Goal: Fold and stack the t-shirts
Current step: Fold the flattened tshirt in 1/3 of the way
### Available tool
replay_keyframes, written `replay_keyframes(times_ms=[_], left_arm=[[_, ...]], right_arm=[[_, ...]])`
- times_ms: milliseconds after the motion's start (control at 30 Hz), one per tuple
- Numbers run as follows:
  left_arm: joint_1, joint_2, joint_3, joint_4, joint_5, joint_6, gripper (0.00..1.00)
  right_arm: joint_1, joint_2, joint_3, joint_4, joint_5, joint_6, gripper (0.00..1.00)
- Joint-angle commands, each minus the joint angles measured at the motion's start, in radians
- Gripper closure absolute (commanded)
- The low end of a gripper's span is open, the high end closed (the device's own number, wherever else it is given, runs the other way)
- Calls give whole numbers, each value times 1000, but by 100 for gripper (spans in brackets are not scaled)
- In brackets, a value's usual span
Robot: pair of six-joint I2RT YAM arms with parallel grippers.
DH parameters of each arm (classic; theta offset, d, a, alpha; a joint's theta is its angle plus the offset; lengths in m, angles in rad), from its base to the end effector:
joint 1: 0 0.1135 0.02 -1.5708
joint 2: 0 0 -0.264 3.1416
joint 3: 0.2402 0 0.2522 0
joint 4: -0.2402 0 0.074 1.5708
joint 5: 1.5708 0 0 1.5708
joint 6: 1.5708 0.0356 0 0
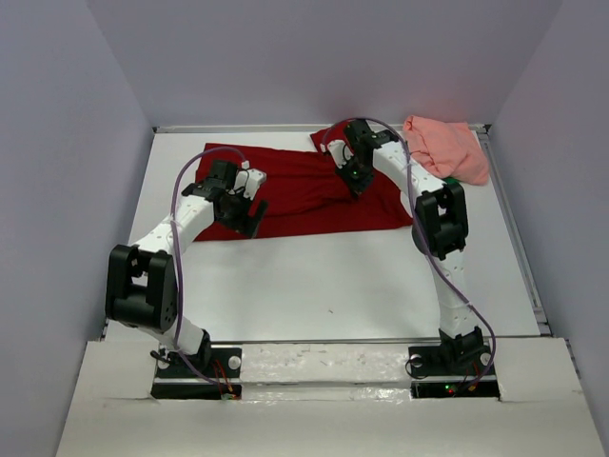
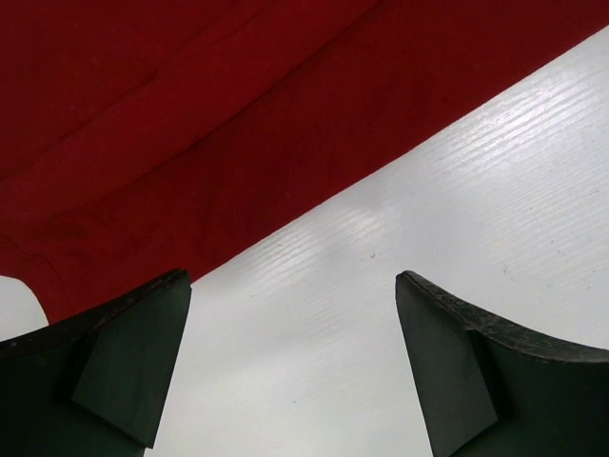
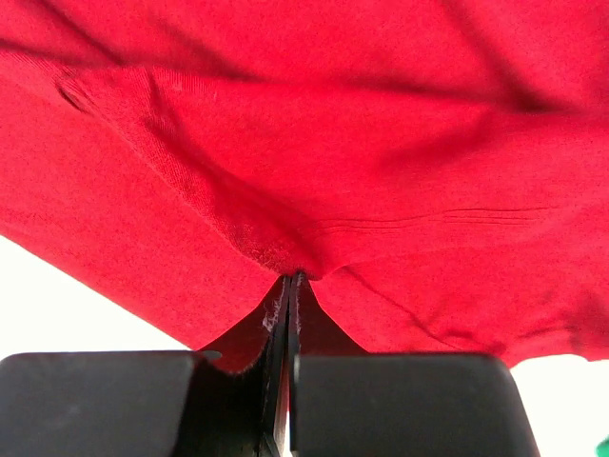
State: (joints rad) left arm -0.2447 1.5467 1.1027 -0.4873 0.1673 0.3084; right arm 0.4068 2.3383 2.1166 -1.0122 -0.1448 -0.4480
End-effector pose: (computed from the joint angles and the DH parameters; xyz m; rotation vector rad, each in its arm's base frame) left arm 0.3146 -0.0847 0.2388 0.7469 2.3782 -0.1826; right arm 0.4494 0.1992 0.2051 -1.1902 2.5300 0.1929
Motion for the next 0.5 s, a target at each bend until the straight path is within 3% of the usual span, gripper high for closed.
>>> replay_keyframes(times_ms=[0, 467], left_arm=[[-7, -57, 3, 0, -3, 0, 1], [-5, -68, -10, 1, -12, -2, 1]], right_arm=[[1, -23, 91, 26, 36, -6, 100], [1, 7, 189, 86, 65, 3, 100]])
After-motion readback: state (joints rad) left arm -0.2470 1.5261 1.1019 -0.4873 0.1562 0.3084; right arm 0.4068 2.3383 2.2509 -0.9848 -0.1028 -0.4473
